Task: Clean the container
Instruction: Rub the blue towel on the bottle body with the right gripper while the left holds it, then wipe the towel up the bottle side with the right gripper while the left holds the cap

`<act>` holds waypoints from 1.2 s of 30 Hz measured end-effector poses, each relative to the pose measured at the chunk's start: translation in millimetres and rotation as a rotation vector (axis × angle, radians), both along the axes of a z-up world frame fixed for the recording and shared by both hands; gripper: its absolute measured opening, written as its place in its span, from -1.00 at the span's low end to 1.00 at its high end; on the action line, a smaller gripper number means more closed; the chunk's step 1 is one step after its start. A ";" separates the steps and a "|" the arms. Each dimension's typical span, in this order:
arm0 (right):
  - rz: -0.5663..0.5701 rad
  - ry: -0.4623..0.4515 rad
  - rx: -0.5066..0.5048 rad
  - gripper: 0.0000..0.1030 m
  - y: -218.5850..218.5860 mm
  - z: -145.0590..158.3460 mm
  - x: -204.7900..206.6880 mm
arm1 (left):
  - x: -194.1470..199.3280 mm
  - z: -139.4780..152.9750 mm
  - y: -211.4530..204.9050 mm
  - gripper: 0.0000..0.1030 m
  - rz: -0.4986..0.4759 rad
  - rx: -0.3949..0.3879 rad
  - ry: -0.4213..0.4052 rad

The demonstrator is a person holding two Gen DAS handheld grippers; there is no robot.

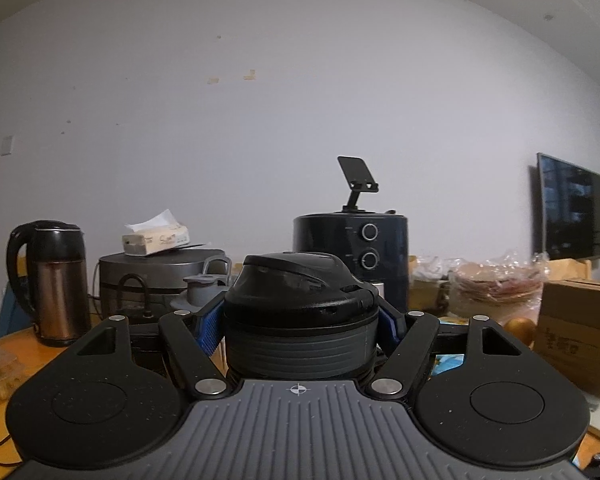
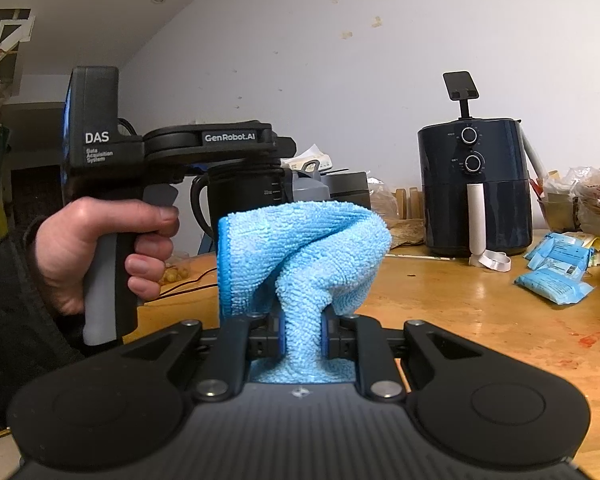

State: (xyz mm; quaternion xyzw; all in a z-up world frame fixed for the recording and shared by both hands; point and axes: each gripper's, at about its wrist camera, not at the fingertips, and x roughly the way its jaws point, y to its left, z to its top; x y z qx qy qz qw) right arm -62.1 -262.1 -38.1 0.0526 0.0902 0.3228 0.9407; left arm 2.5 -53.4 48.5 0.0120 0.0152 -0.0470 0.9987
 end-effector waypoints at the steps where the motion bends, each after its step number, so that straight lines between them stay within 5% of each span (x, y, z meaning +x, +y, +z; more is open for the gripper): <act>1: 0.000 0.000 0.001 -0.75 0.2 0.0 -0.1 | 0.4 -0.1 1.5 0.36 -0.010 -0.001 0.000; 36: 0.034 -0.010 -0.042 -0.82 25.3 -1.5 3.9 | 21.8 -0.6 60.4 0.36 -0.409 -0.005 0.025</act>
